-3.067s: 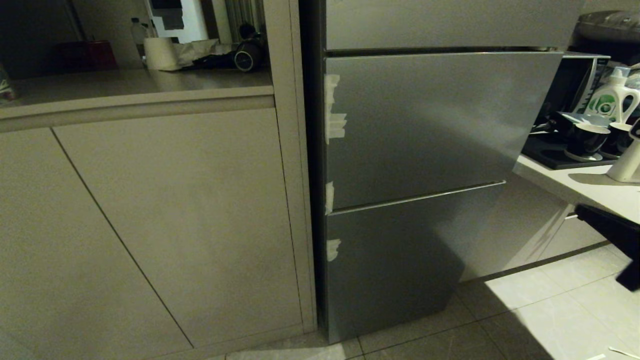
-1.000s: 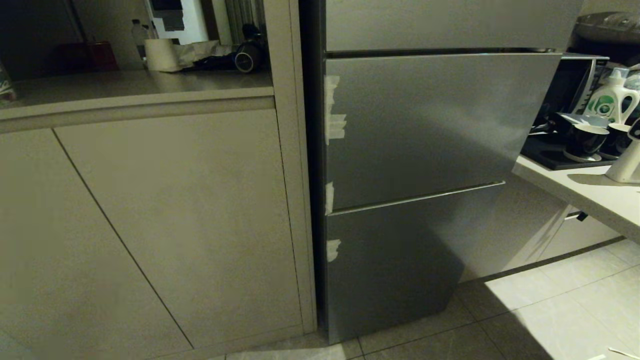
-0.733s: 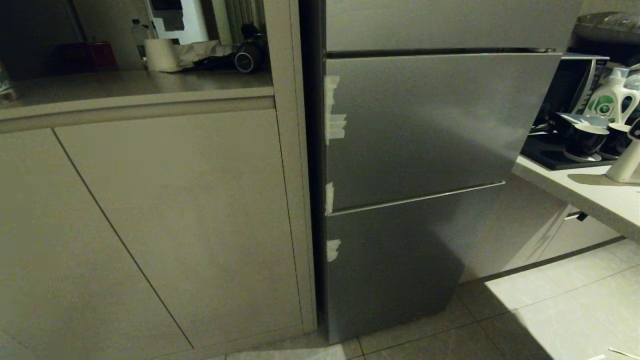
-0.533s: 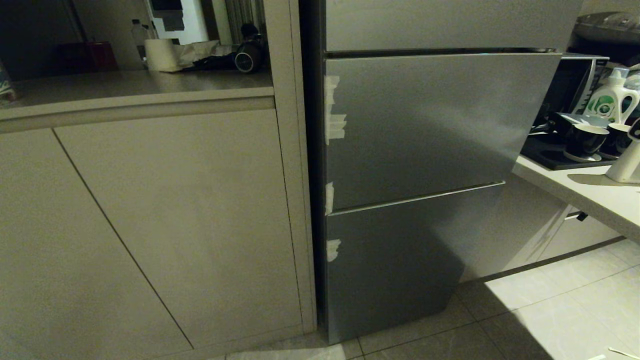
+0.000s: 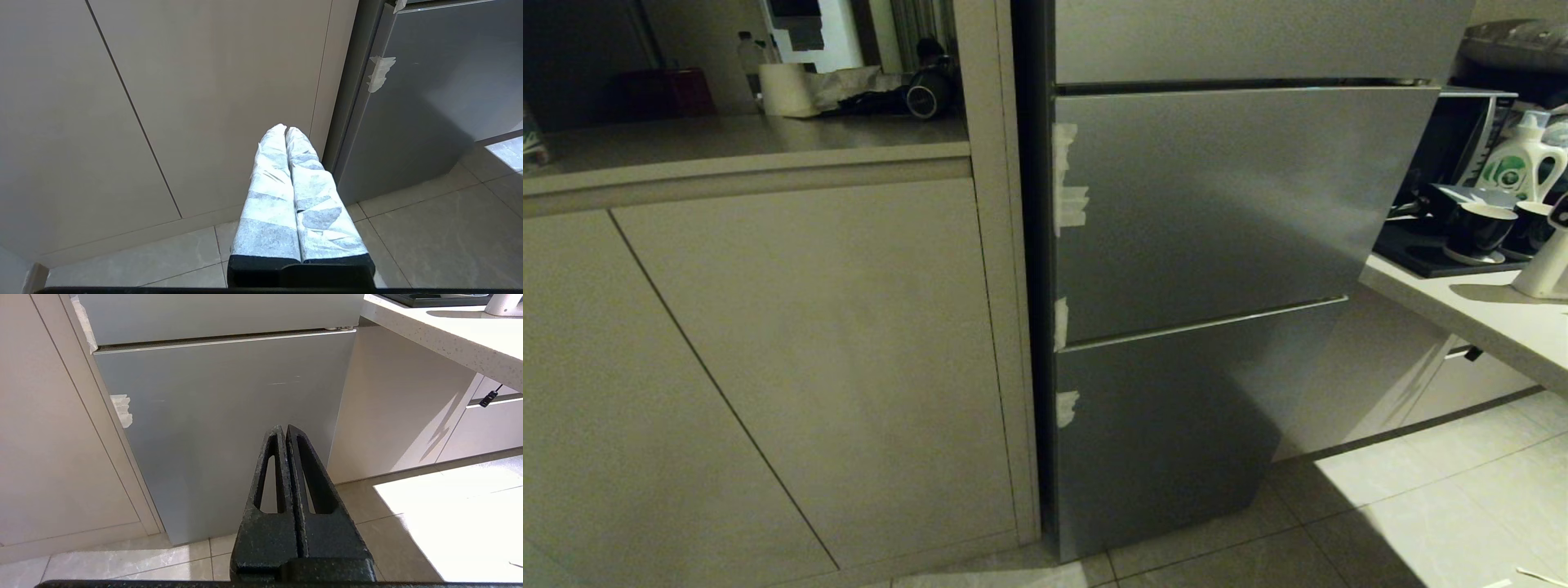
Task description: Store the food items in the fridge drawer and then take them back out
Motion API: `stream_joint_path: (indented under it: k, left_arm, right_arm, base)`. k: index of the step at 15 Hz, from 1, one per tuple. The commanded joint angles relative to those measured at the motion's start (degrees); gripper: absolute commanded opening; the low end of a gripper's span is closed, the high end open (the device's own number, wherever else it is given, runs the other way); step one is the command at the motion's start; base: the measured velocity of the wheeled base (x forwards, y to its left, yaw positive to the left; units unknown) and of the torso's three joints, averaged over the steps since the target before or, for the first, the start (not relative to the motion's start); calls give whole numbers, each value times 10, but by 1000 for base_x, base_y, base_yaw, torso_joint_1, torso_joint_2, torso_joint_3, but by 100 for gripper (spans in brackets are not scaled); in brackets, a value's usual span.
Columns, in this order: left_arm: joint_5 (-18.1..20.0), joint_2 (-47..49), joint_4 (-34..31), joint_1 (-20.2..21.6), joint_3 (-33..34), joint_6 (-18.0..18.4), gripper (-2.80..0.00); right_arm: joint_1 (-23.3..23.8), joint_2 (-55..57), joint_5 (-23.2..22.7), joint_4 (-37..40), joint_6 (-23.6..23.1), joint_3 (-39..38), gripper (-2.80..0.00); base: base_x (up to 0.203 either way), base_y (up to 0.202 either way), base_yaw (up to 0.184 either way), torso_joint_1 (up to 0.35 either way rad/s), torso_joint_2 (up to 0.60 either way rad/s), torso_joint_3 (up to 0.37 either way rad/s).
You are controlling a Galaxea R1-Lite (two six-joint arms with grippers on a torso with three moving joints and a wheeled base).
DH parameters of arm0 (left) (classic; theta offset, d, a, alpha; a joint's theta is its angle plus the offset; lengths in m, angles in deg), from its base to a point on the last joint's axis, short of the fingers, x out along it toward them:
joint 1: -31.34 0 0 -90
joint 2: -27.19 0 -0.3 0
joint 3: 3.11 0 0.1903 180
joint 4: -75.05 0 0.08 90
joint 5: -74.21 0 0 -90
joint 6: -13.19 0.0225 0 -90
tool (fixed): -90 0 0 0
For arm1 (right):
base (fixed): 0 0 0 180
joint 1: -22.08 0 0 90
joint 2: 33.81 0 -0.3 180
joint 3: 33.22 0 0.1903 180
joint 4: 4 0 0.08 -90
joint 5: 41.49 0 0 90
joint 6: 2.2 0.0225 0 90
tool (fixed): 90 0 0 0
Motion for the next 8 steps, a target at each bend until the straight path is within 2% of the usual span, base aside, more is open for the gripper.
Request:
stream_joint_path:
  k: [1,3,8]
  left_arm:
    - [0,0,0,0,0,0,-280]
    - [0,0,0,0,0,0,-280]
    - [0,0,0,0,0,0,-280]
  right_arm:
    - [0,1,1,0,0,-18,-280]
    - [0,1,0,0,0,-18,-280]
    - [0,1,0,0,0,-18,-280]
  base:
    - [0,0,0,0,0,0]
    - [30,0,0,0,0,0]
    - [188,0,-1,5,1,2]
